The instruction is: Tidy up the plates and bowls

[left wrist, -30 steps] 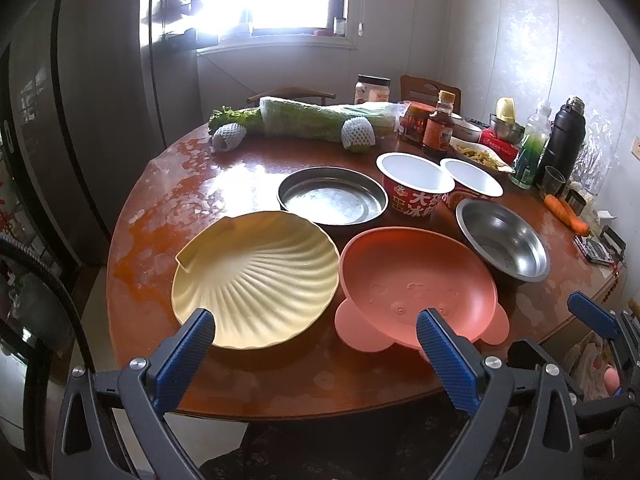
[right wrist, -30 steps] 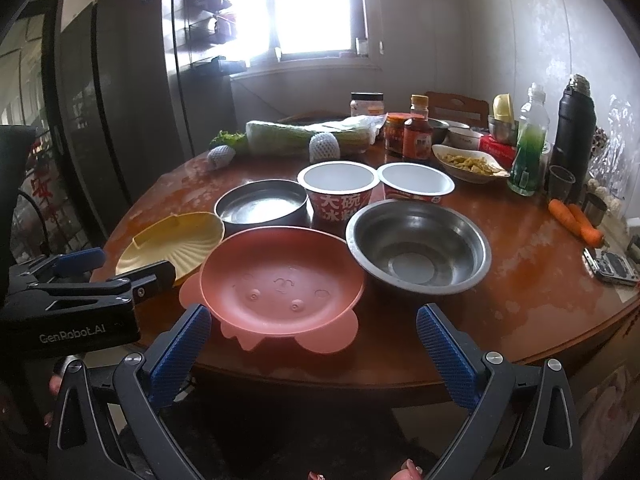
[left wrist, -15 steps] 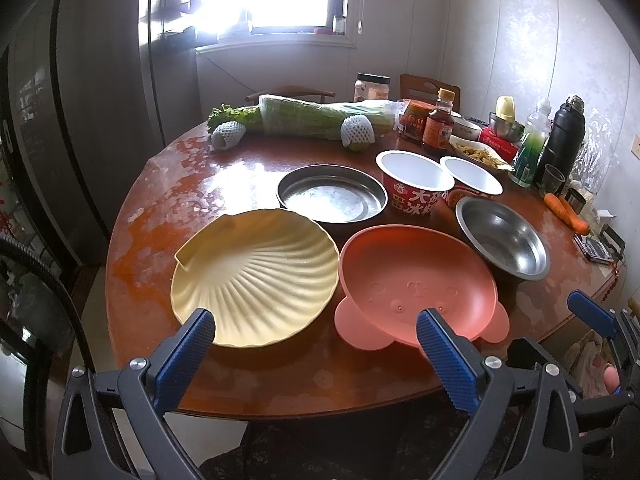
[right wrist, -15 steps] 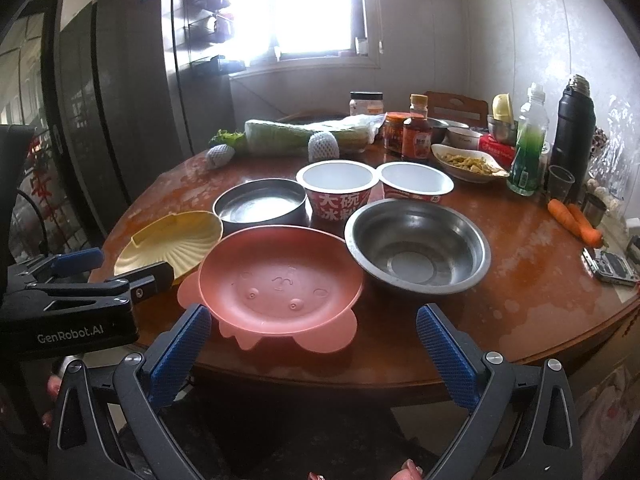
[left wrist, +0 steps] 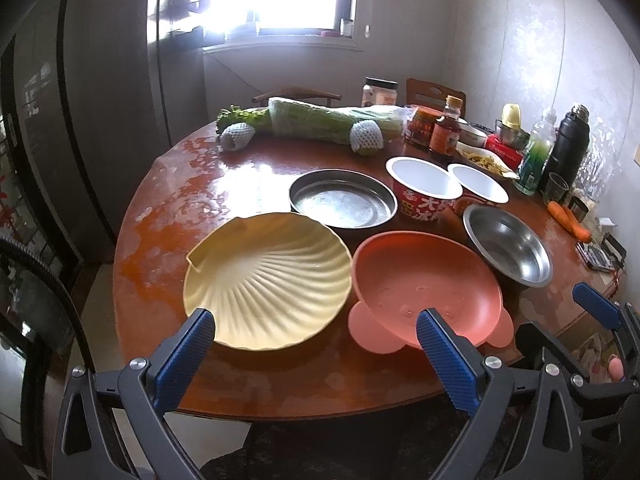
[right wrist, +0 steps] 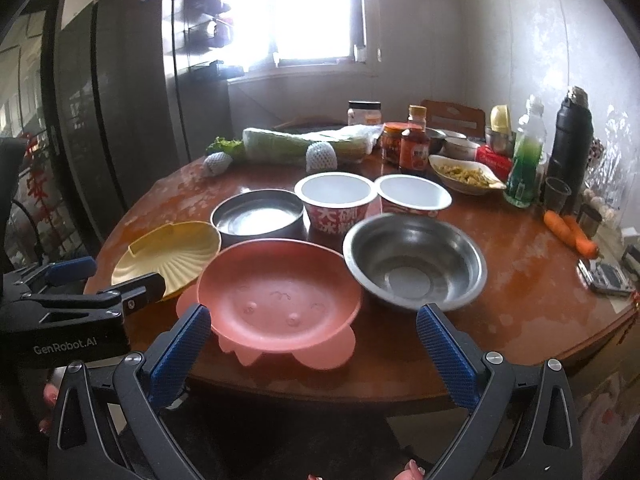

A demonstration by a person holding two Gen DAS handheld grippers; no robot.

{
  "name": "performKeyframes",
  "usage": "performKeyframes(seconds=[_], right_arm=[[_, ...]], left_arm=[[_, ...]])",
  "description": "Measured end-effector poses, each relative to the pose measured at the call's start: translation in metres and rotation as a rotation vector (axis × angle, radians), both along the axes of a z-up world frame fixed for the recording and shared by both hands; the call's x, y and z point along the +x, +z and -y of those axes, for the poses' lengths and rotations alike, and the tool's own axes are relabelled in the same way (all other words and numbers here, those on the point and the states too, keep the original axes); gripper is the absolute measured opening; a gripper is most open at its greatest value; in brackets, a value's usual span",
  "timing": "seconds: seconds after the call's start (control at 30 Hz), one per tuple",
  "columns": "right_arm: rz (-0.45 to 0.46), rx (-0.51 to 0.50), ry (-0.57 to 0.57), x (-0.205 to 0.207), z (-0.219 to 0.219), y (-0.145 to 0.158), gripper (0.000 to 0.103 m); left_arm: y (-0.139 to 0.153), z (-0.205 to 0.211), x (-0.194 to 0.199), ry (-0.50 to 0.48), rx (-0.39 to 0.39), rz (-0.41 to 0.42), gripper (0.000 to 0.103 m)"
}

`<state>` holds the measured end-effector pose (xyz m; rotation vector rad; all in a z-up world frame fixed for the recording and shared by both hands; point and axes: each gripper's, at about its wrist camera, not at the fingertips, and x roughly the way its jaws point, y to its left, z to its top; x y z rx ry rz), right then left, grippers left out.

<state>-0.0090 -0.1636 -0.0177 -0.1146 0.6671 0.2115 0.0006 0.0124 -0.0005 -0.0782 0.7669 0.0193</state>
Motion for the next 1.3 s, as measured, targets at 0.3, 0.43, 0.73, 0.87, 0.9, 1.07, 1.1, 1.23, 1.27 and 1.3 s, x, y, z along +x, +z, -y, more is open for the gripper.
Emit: performKeyframes(seconds=[0.3,0.43,0.73,0.87,0.9,1.07,1.1,1.23,1.27,1.3], right_arm=[[0.002,0.04,0.097,0.013,-0.016,0.009,0.103],[-0.022,0.044,0.157,0.021,-0.031,0.008,0.103],[-0.053,-0.019,0.23,0.047,-0.067,0.005,0.103],[-0.085,-0.024,0.27,0.06,-0.082,-0.001,0.103],[-0.084,-0.028,0.281,0.063,-0.086,-0.002,0.103],[-0.111,-0.053,0.311,0.08,-0.103,-0.008,0.103],[-0.112,-0.055,0.321,0.083,-0.105,-0.009,0.103],[-0.142,-0.043,0.351,0.099,-0.113,-0.017,0.103],[-0.15,-0.038,0.361,0.103,-0.115,-0.019,0.103],[-0.157,-0.042,0.364,0.107,-0.116,-0.021,0.102]], left_arm=[[0.002,-0.029,0.002,0.063,-0.016,-0.006,0.102],[0.002,-0.043,0.003,0.087,-0.026,-0.013,0.102],[-0.011,-0.082,0.002,0.15,-0.037,-0.055,0.102],[-0.018,-0.096,0.003,0.173,-0.055,-0.078,0.102],[-0.02,-0.099,0.004,0.178,-0.059,-0.083,0.102],[-0.028,-0.107,0.009,0.189,-0.071,-0.105,0.102],[-0.031,-0.108,0.009,0.187,-0.074,-0.111,0.102],[-0.039,-0.106,0.017,0.183,-0.076,-0.134,0.101],[-0.041,-0.105,0.019,0.18,-0.077,-0.138,0.101],[-0.042,-0.105,0.02,0.178,-0.08,-0.14,0.101]])
